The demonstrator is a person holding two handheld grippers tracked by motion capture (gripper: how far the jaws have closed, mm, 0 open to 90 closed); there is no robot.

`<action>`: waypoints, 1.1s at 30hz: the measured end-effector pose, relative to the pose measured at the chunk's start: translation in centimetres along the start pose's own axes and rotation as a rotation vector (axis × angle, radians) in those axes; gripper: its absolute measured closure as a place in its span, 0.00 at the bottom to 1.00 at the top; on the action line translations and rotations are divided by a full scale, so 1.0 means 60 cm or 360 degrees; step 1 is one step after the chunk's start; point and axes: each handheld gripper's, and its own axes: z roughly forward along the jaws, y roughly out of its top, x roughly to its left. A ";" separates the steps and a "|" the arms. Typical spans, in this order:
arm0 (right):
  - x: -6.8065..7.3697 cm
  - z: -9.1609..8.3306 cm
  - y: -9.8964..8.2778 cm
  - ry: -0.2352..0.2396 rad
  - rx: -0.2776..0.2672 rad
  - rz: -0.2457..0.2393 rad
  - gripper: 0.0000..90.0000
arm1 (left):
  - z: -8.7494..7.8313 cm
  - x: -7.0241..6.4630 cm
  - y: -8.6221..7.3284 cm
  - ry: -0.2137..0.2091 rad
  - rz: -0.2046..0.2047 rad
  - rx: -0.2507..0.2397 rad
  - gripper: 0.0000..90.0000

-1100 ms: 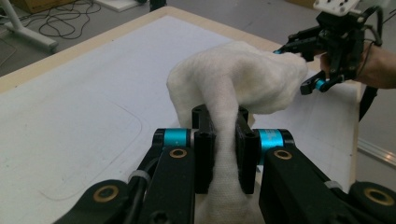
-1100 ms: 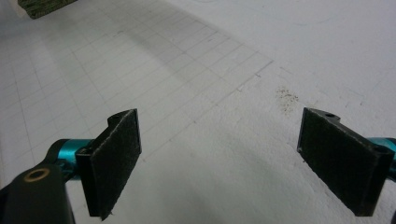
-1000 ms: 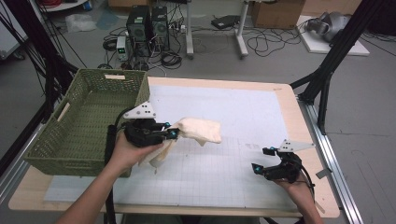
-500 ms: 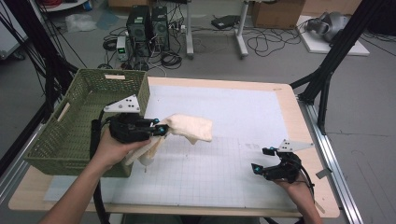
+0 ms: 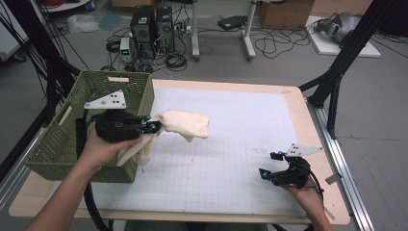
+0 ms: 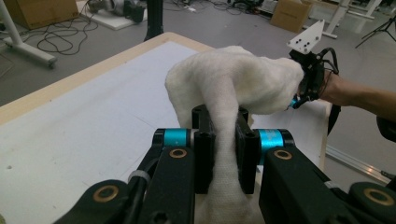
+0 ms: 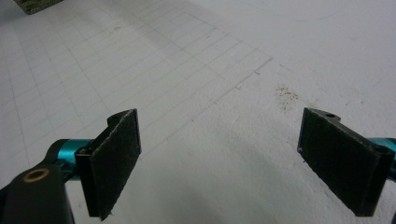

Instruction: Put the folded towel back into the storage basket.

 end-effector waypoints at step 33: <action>0.000 0.007 0.001 0.0003 0.0031 -0.0013 0.14 | -0.123 0.056 -0.024 0.0301 -0.0124 -0.0134 0.90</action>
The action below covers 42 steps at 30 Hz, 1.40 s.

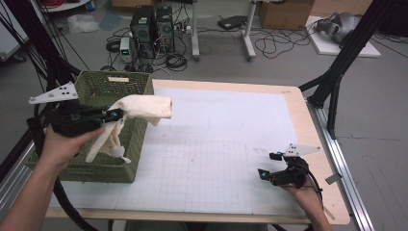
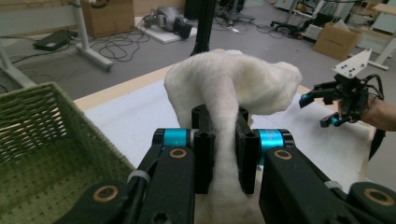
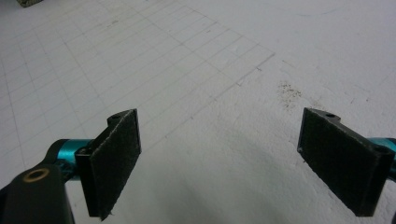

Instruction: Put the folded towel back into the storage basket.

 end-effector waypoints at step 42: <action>-0.005 0.010 -0.002 0.0023 0.0031 -0.0003 0.14 | -0.048 0.070 -0.063 0.0362 -0.0194 0.0012 0.90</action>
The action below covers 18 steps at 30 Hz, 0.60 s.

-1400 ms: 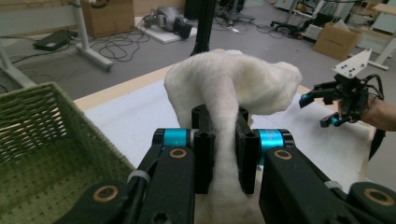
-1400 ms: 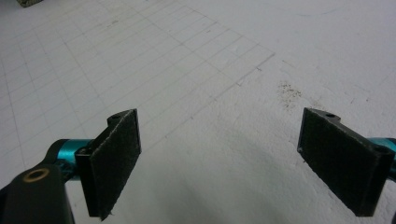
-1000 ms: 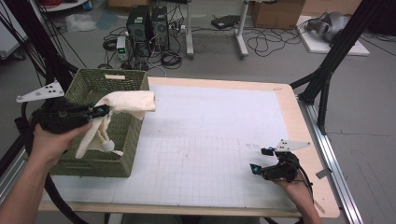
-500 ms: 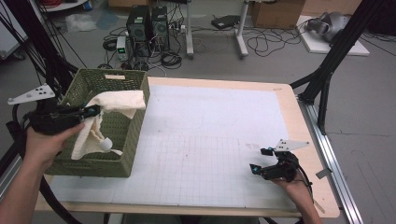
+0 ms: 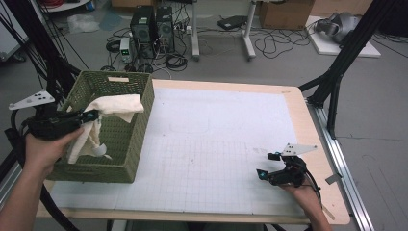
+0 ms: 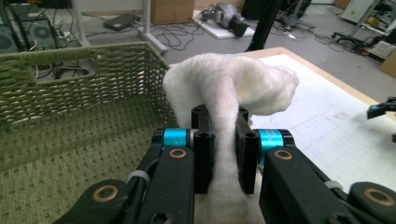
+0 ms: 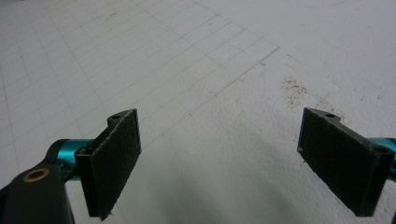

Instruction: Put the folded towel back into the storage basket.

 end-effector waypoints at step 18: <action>0.002 0.000 0.000 -0.0009 0.0006 -0.0012 0.14 | 0.002 0.018 -0.020 0.0157 -0.0065 0.0013 0.90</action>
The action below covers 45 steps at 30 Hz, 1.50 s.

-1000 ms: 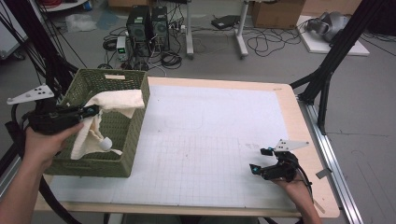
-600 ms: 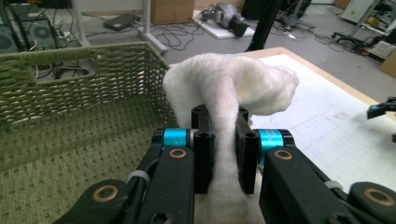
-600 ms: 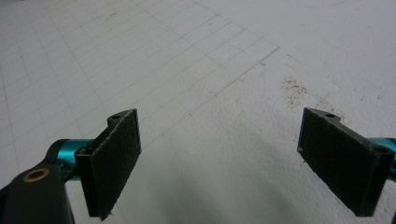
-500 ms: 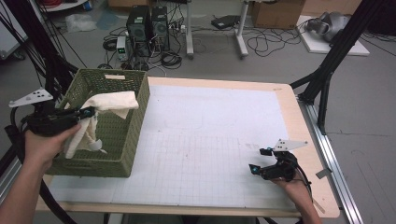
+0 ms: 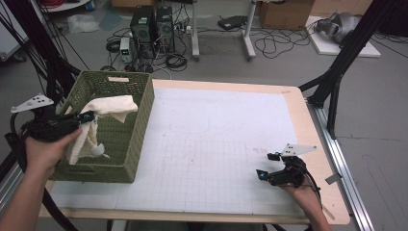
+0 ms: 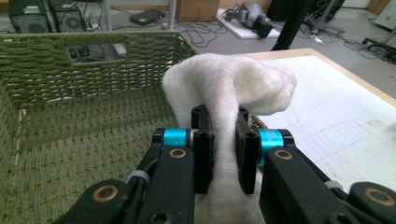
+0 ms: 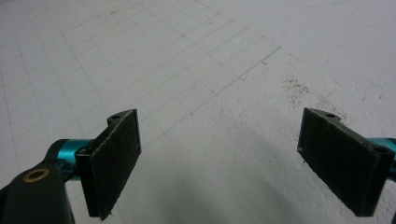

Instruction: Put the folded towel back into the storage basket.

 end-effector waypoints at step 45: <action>0.001 0.000 0.000 0.0009 0.0010 0.0008 0.14 | 0.050 0.017 -0.024 0.0233 -0.0090 0.0179 0.90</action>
